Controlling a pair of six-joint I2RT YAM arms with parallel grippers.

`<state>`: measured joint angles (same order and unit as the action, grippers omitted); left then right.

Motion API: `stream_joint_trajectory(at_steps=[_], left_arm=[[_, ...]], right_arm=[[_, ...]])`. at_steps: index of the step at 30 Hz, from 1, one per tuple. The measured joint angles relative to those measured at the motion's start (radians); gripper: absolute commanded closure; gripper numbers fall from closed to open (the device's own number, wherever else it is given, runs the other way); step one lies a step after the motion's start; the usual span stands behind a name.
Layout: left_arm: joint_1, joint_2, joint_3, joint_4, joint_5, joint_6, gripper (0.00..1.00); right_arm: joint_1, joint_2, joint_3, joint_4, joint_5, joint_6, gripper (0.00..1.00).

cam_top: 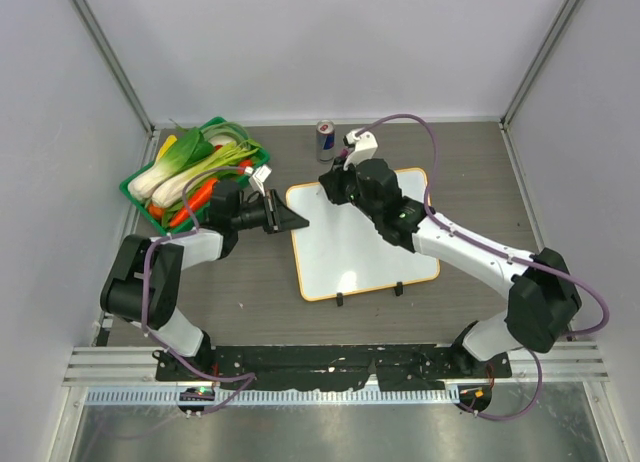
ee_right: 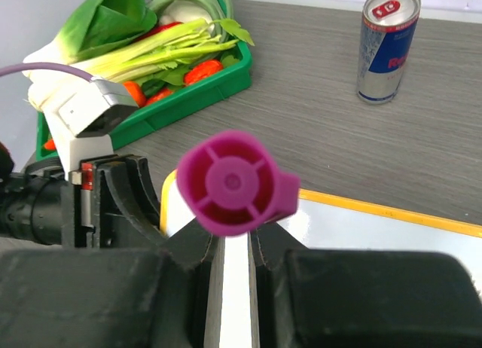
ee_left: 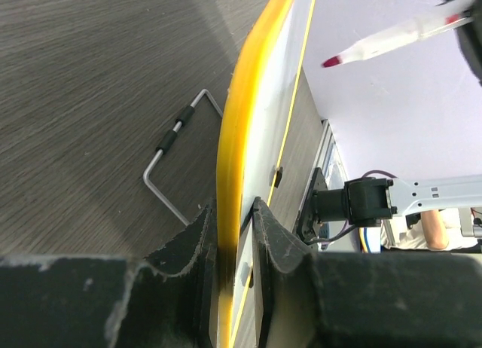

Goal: Write a sentence on the whiteboard

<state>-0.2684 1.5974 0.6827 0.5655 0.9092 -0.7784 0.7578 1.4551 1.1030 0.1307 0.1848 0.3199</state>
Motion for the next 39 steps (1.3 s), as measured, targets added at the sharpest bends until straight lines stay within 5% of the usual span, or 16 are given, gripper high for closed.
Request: stream_joint_trajectory(at_steps=[39], left_arm=[[-0.011, -0.011, 0.022, -0.092, -0.011, 0.046, 1.00]], right_arm=[[0.013, 0.069, 0.005, 0.002, -0.049, -0.024, 0.99]])
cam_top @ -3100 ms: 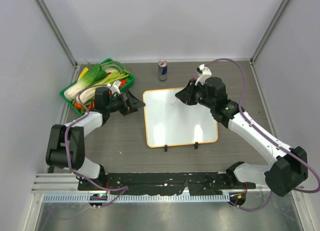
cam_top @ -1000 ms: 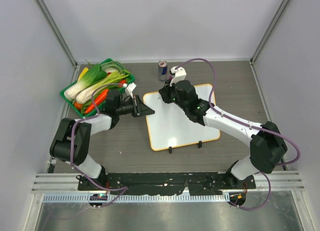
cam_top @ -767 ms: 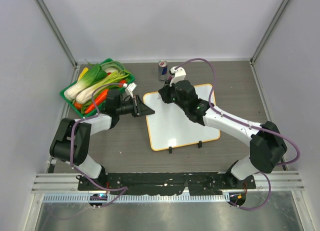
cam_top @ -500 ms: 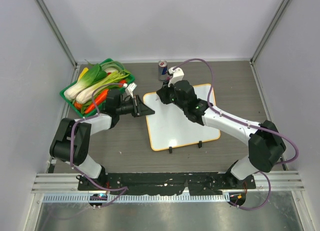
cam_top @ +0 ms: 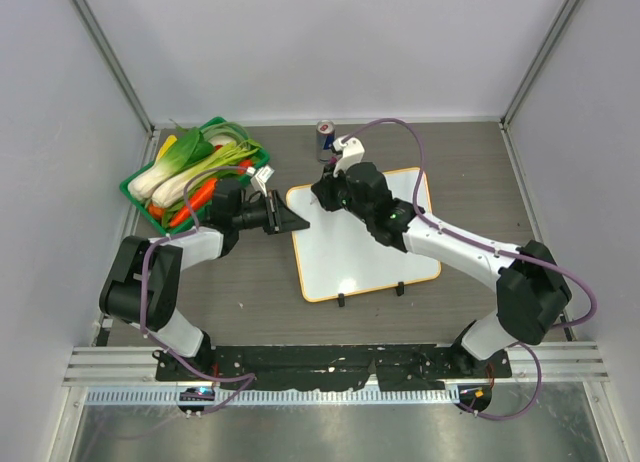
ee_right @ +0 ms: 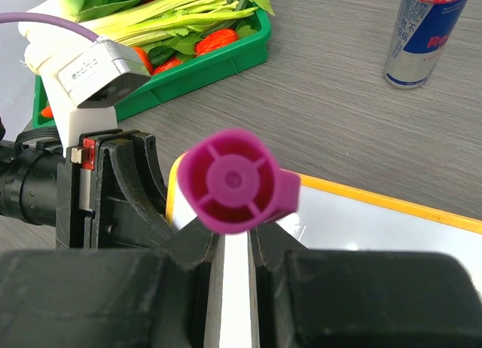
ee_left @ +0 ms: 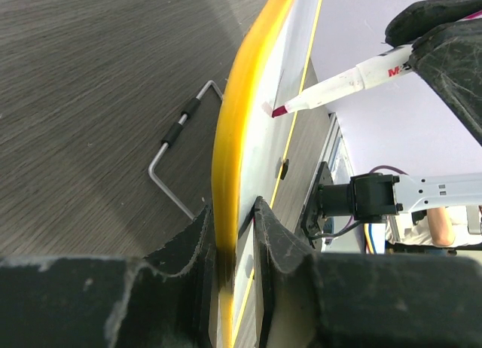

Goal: Write a sentence on the whiteboard

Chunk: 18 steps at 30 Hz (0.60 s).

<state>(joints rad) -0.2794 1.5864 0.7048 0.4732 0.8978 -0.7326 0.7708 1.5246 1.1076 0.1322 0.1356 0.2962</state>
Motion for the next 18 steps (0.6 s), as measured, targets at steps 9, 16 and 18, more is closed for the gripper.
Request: stream_joint_trajectory(at_steps=[9, 16, 18], left_arm=[[0.000, 0.001, 0.001, -0.005, 0.000, 0.001, 1.00], [0.000, 0.004, 0.007, -0.014, 0.000, 0.003, 1.00], [0.000, 0.005, 0.008, -0.015, 0.000, 0.004, 1.00]], right_arm=[[0.005, -0.013, -0.022, -0.004, 0.026, 0.000, 0.98], [0.006, -0.033, -0.045, -0.010, 0.047, 0.002, 0.99], [0.006, -0.038, -0.051, -0.014, 0.050, 0.002, 0.99]])
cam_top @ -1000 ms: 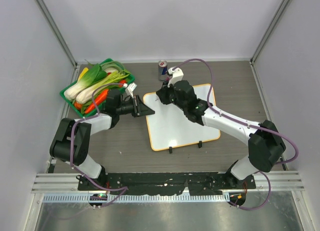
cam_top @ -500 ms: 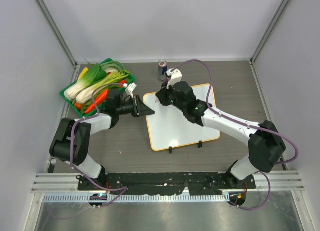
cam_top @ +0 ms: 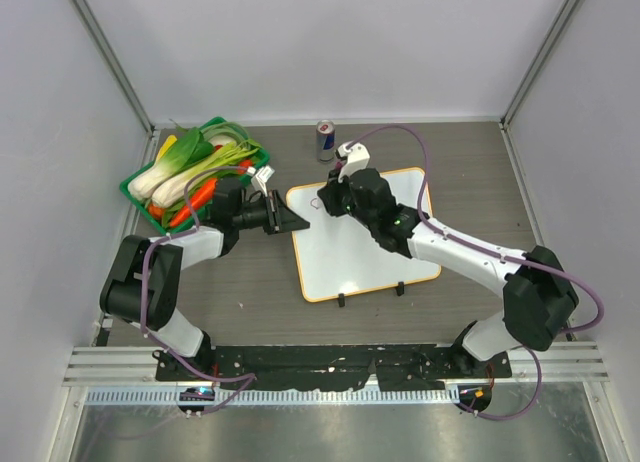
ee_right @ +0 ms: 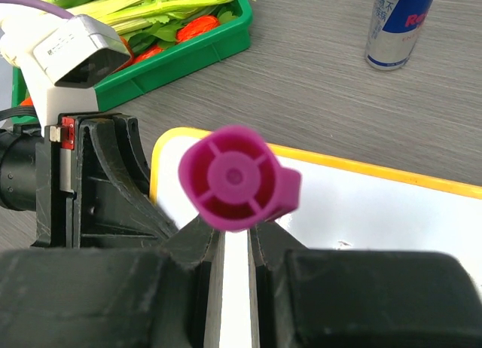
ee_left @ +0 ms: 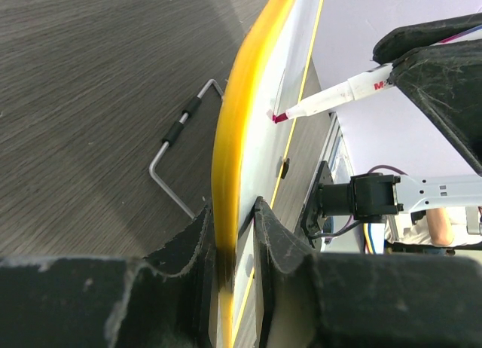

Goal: Write a sentence on the whiteboard

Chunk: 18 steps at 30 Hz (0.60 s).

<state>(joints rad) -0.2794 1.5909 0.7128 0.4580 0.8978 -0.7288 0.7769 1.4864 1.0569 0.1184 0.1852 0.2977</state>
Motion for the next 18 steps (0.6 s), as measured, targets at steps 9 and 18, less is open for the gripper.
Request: stream_joint_trajectory(at_steps=[9, 18], left_arm=[[0.000, 0.003, 0.002, 0.000, 0.001, 0.001, 1.00], [0.000, 0.004, 0.003, -0.002, 0.002, 0.002, 1.00]], right_arm=[[0.000, -0.021, -0.021, -0.017, -0.007, 0.000, 0.99], [0.000, -0.021, -0.026, -0.017, -0.035, 0.002, 0.99]])
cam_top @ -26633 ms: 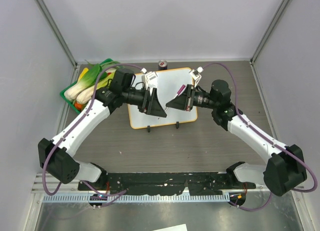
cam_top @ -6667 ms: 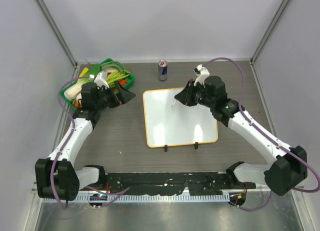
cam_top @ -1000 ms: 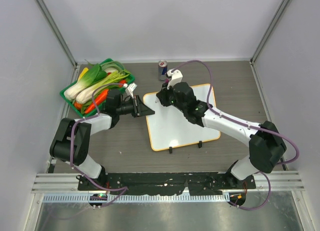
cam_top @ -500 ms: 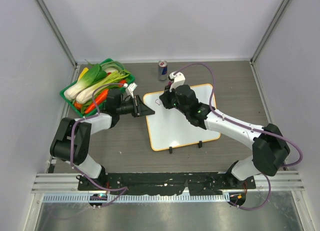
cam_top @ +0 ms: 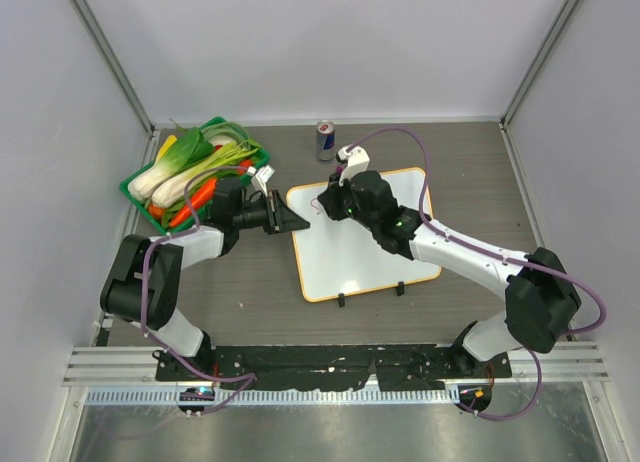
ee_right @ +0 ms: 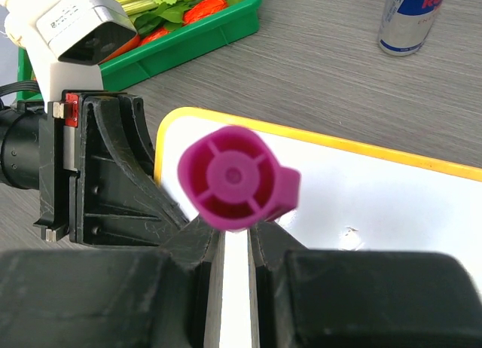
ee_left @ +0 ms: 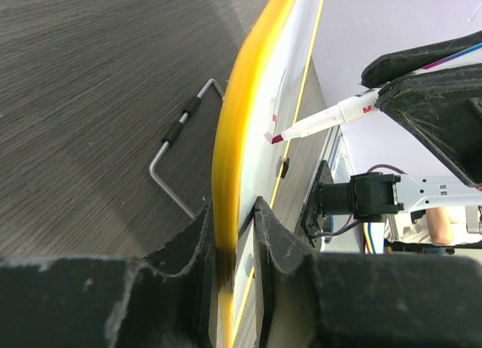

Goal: Write a sentence on the whiteboard

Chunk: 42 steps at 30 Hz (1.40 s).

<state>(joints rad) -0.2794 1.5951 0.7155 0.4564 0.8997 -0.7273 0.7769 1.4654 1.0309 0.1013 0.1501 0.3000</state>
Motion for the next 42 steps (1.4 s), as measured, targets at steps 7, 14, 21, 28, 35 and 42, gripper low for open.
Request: stream_joint_trajectory(at_steps=[7, 14, 21, 28, 35, 42], left_arm=[[0.000, 0.000, 0.000, -0.003, 0.000, 0.002, 1.00], [0.000, 0.000, 0.000, -0.005, -0.001, 0.003, 1.00], [-0.001, 0.000, 0.003, -0.004, 0.000, 0.004, 1.00], [-0.004, 0.000, 0.004, -0.004, 0.002, 0.006, 1.00], [-0.009, 0.000, 0.005, -0.004, 0.001, 0.007, 1.00], [-0.010, 0.000, 0.006, -0.005, 0.001, 0.007, 1.00]], right_arm=[[0.000, 0.011, 0.000, 0.007, -0.018, 0.023, 0.99], [0.000, 0.028, 0.014, 0.018, -0.024, 0.056, 0.99], [0.000, 0.036, 0.029, 0.014, -0.021, 0.071, 0.99], [0.000, 0.024, 0.029, 0.007, -0.016, 0.077, 0.99], [-0.006, -0.024, 0.029, 0.003, 0.024, 0.076, 0.99], [-0.016, -0.025, 0.029, -0.008, 0.051, 0.071, 0.99]])
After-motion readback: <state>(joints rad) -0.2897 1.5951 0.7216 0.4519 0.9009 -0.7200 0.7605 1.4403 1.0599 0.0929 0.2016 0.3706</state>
